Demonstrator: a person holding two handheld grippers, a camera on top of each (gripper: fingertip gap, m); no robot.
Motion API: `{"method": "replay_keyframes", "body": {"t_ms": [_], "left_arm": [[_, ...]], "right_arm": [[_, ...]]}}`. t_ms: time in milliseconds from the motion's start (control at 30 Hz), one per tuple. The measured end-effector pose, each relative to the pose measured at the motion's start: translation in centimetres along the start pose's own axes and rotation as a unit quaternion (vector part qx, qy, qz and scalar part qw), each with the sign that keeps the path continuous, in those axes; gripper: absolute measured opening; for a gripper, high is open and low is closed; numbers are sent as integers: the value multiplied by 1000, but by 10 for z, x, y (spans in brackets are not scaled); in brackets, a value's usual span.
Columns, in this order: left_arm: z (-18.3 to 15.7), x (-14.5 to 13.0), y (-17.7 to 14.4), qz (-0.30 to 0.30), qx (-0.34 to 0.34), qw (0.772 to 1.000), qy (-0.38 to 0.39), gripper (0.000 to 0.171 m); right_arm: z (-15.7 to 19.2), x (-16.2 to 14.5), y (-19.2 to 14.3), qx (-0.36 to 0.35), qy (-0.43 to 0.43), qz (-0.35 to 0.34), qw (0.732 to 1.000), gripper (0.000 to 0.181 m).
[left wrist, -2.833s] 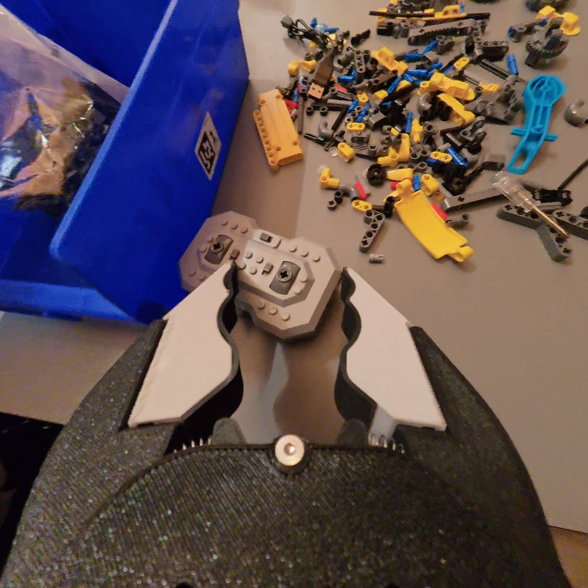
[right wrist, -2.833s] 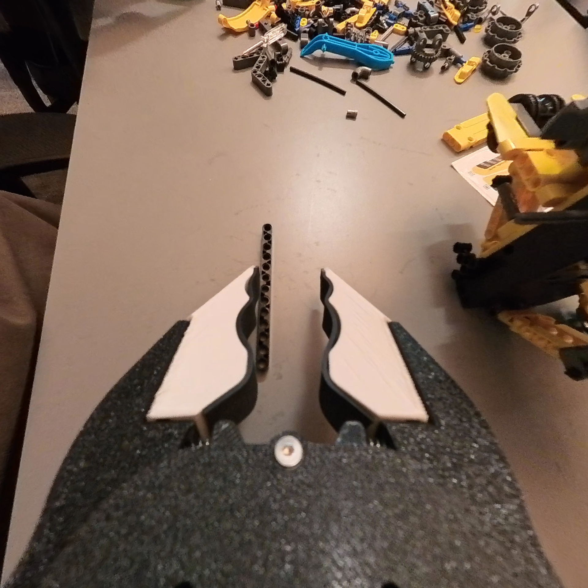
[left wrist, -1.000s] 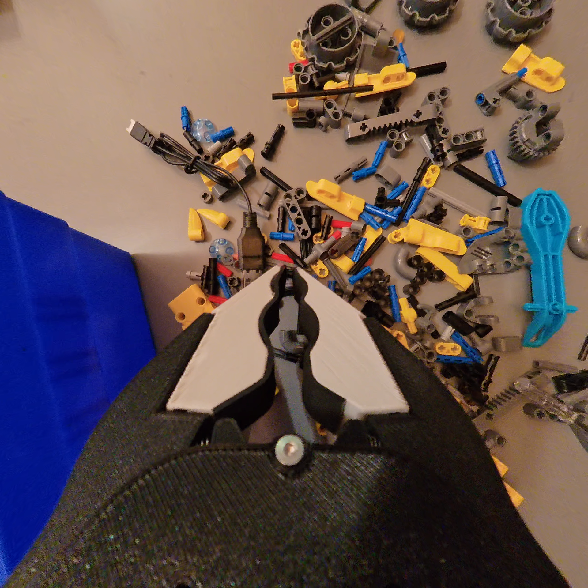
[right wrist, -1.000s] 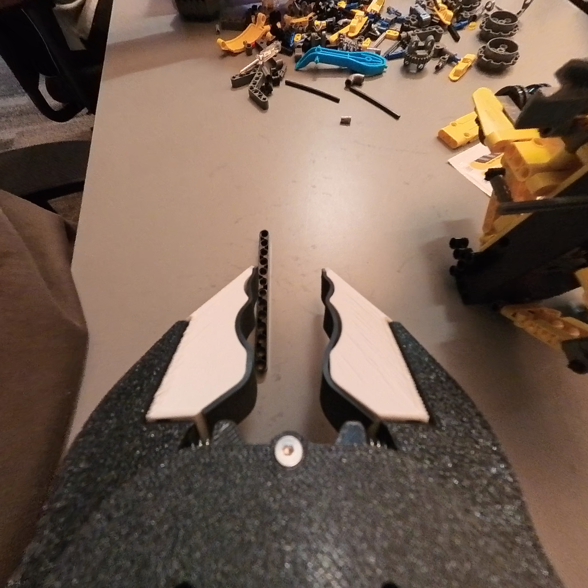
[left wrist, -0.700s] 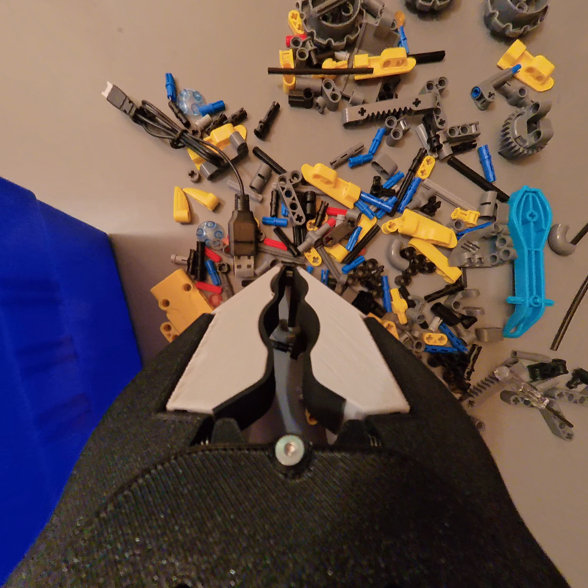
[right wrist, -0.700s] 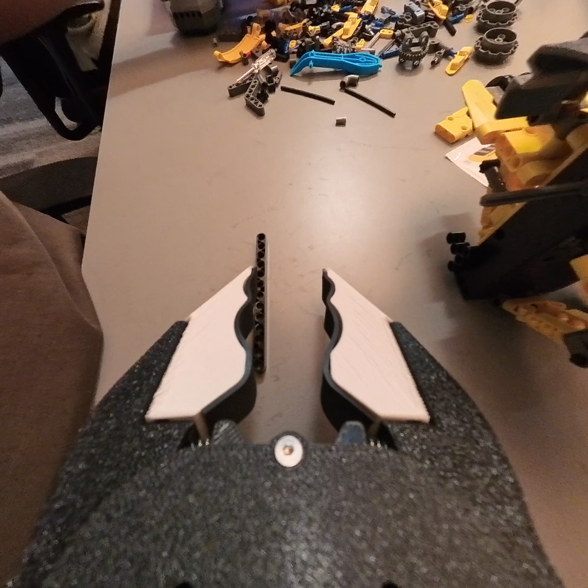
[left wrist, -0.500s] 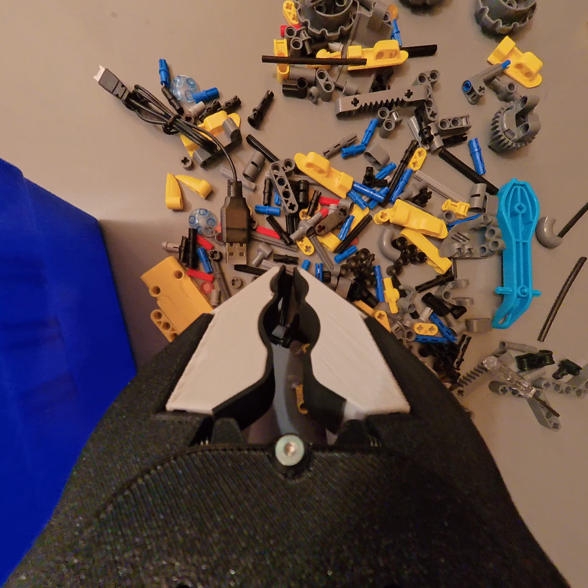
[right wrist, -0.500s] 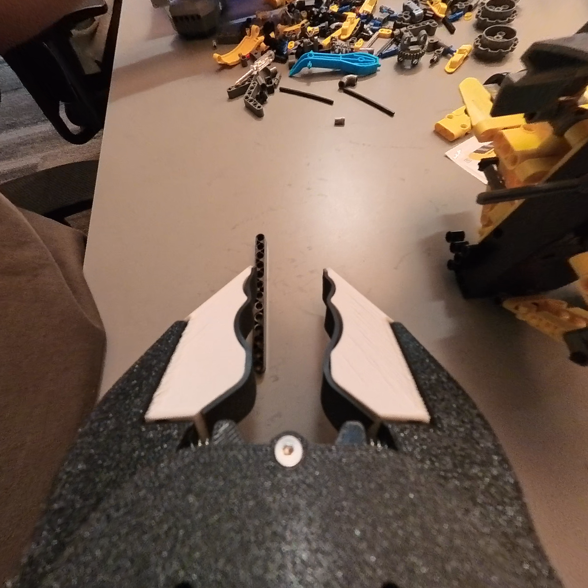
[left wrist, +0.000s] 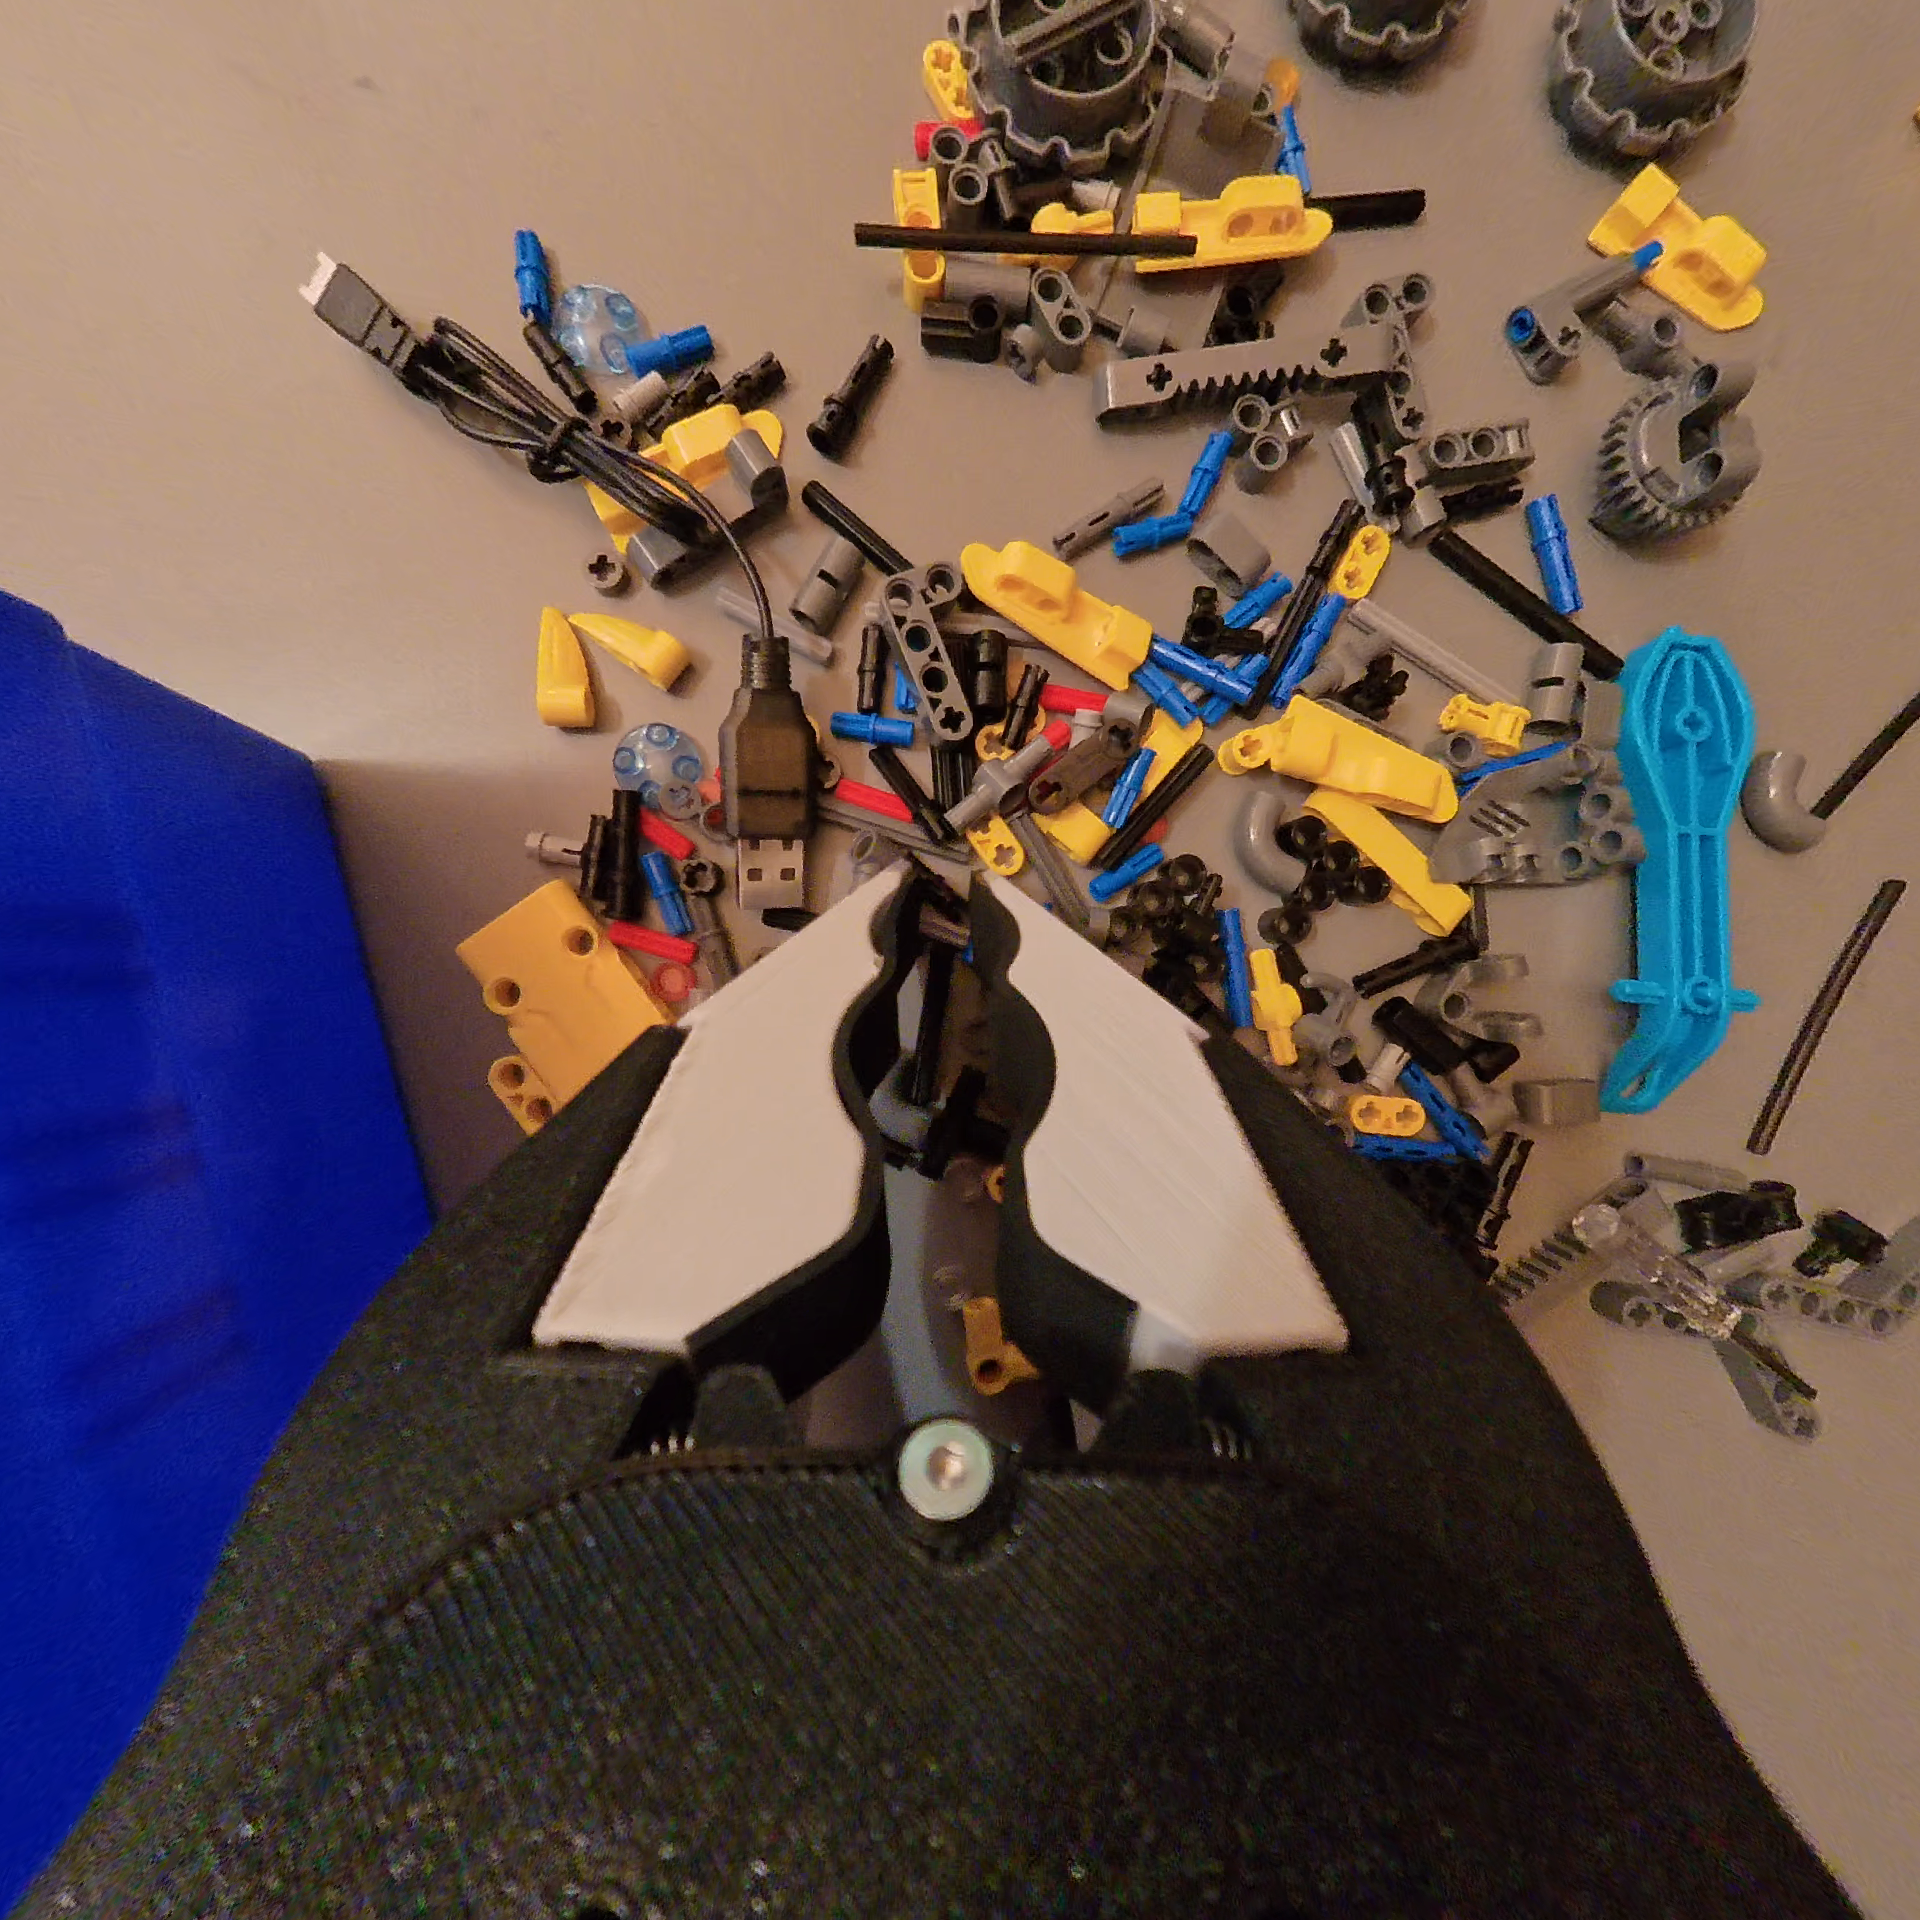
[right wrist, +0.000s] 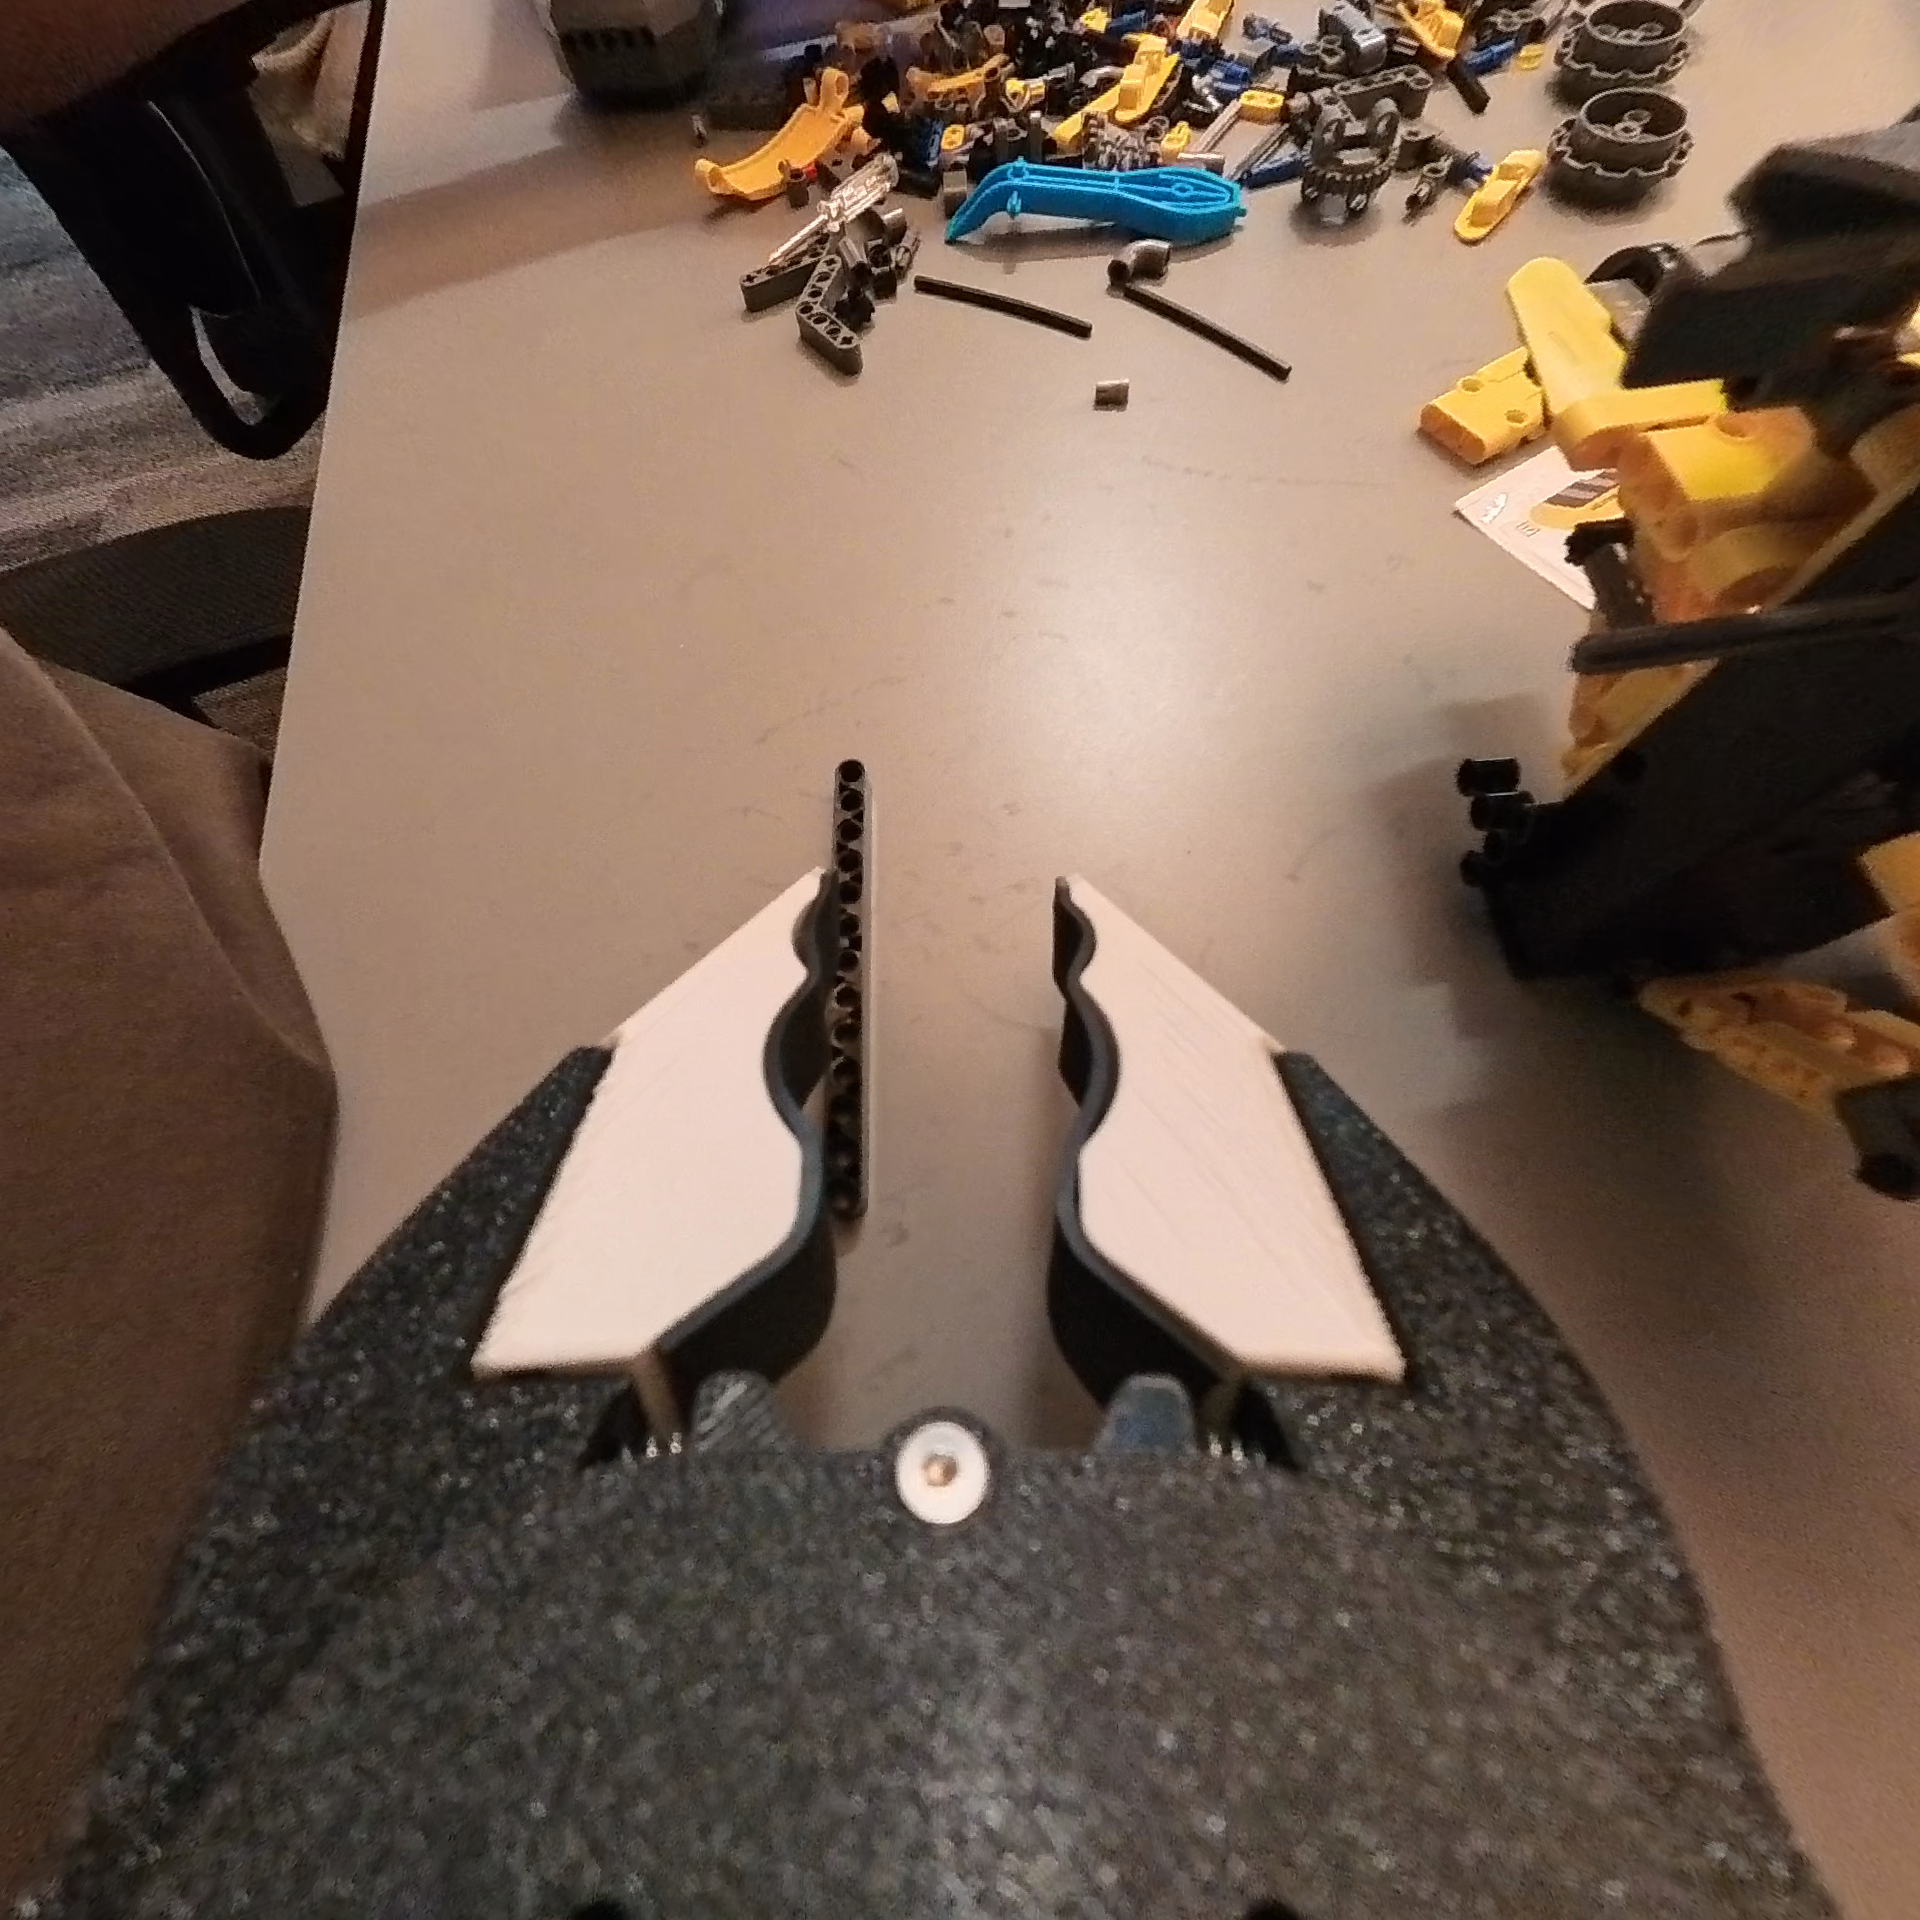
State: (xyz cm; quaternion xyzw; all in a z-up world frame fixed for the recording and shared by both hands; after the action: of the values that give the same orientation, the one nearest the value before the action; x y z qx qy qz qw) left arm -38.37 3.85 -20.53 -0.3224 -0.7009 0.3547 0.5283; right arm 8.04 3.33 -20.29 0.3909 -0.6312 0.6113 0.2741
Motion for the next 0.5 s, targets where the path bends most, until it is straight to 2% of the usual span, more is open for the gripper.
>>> {"method": "replay_keyframes", "body": {"t_ms": [267, 500], "left_arm": [[-6, -3, 4, 2, 27, 999, 30, 4], [-19, 4, -18, -66, 20, 997, 34, 3]], "right_arm": [[0, 0, 0, 0, 1, 0, 1000, 40], [-1, 0, 0, 0, 3, 0, 1000, 40]]}}
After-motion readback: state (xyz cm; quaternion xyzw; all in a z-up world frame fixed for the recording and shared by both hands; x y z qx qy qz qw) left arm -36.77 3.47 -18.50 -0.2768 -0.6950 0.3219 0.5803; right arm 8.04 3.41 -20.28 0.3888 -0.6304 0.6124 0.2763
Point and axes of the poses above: each gripper's, where its closed fingertips meet, y out along the fingers, x out of its top, z = x × y across the jaws, the point moved 7 cm from there along -y, back along the fingers, and after that the axes turned 13 degrees about -y, right-handed, at the moved point
